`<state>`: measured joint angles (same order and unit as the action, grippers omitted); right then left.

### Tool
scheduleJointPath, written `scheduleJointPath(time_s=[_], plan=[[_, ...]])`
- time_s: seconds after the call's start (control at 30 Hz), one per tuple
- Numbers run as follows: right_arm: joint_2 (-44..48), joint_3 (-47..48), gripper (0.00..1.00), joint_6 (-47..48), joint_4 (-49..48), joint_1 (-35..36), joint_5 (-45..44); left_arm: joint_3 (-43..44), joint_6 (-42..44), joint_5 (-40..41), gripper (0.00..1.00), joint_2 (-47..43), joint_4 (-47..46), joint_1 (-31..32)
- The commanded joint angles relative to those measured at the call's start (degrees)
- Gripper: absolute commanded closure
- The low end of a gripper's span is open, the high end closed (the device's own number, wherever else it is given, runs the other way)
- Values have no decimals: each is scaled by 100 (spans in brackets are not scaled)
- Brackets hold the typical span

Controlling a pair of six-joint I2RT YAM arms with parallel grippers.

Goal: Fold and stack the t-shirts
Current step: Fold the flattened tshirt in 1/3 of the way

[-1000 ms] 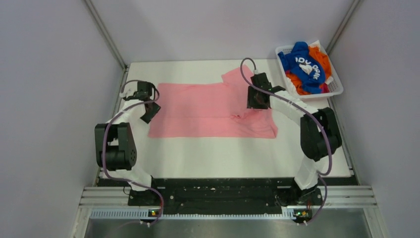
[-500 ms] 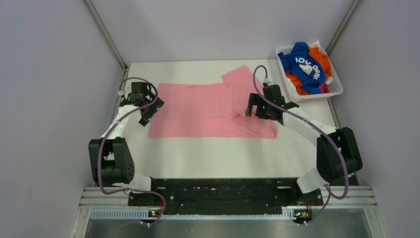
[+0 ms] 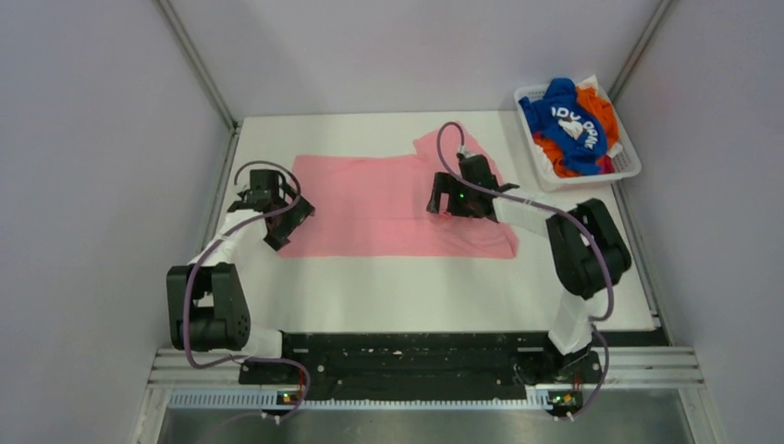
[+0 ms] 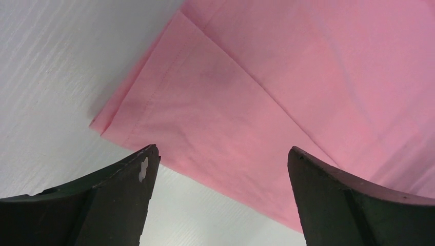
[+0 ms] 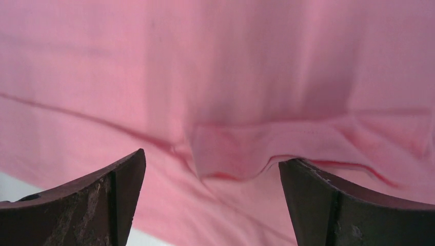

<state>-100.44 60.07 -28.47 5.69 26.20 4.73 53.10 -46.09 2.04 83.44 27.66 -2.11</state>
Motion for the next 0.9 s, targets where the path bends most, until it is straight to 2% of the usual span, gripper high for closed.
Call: scheduleJointPath(time_s=[0.0, 0.17, 0.27, 0.4, 0.57, 0.87], plan=[[-948, 1277, 1, 273, -327, -156, -247, 50, 96, -39, 1, -348, -173, 4], [-1699, 2611, 1, 479, 163, -483, -307, 205, 112, -118, 1, -405, -133, 16], [-1520, 2697, 1, 571, 205, -496, -284, 216, 147, -432, 1, -373, -330, 37], [-911, 2093, 1, 602, 221, -500, -322, 385, 200, -529, 1, -130, -403, 120], [-3, 754, 1, 387, -76, -482, -270, 512, 164, -820, 1, 415, -762, 263], [132, -622, 1, -140, -369, -484, -448, 584, 163, -829, 1, 1481, -1028, 448]])
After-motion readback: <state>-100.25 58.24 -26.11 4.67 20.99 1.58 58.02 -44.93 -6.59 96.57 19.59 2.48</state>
